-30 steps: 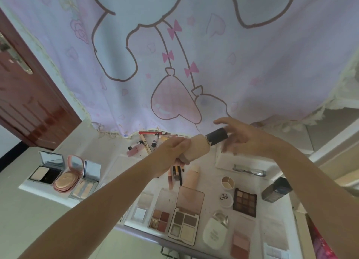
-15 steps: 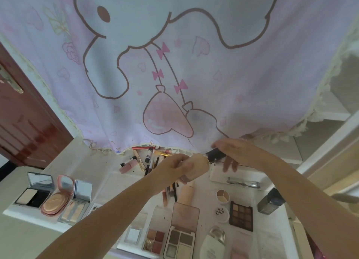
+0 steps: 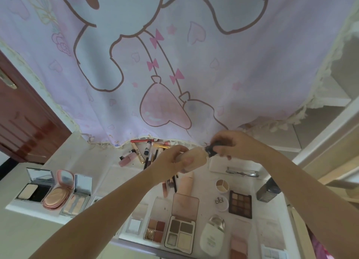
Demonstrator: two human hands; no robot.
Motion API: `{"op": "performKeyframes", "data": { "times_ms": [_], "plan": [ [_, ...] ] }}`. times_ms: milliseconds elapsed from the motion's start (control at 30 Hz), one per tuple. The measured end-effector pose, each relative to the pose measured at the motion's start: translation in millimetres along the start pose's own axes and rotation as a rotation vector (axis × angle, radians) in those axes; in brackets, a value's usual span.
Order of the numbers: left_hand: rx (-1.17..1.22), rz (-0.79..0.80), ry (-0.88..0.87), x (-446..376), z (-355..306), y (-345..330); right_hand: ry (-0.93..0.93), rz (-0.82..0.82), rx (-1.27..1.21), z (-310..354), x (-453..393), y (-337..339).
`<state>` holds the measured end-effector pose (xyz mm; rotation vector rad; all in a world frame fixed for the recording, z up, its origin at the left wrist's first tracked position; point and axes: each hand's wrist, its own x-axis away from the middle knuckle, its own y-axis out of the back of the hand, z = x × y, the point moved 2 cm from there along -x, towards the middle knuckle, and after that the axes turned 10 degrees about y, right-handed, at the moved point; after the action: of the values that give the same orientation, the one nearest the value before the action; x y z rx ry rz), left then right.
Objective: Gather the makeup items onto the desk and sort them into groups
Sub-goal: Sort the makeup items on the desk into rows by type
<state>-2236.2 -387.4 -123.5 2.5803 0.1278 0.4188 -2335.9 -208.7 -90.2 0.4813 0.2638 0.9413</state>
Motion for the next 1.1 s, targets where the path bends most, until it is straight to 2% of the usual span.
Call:
{"op": "performKeyframes", "data": {
  "times_ms": [100,267,433,533,633,700,767,900,1000,1100],
  "plan": [
    [-0.029,-0.042,-0.01,-1.8,0.4,1.0,0.023,0.016,-0.099,-6.2,2.1,1.5],
    [-0.128,-0.083,-0.074,-4.1,-2.1,-1.6,-0.135,0.0,-0.099,-9.8,0.2,-5.2],
    [-0.17,-0.092,-0.073,-4.3,-1.9,-4.3,-0.012,-0.044,-0.163,-15.6,7.5,-2.0],
    [-0.228,-0.104,-0.089,-2.7,-4.0,-4.7,-0.11,-0.032,-0.251,-17.6,8.6,-5.1],
    [-0.374,-0.137,-0.204,-0.1,-5.8,-6.7,-0.242,0.023,-0.225,-18.6,10.3,-11.1],
    [-0.474,-0.198,-0.317,3.8,-6.6,-7.2,-0.195,0.027,-0.195,-20.4,13.0,-14.4],
    [-0.554,-0.266,-0.462,9.6,-9.9,-7.4,-0.107,-0.05,-0.191,-22.3,17.5,-16.1],
    [-0.677,-0.37,-0.614,15.4,-11.9,-9.5,-0.046,-0.135,-0.337,-28.0,25.0,-22.6],
    [-0.719,-0.418,-0.677,16.2,-11.6,-11.1,-0.173,-0.168,-0.551,-30.0,25.8,-29.3],
    [-0.738,-0.421,-0.725,15.8,-8.2,-11.2,-0.27,-0.11,-0.501,-35.7,27.9,-34.3]
  ]
}}
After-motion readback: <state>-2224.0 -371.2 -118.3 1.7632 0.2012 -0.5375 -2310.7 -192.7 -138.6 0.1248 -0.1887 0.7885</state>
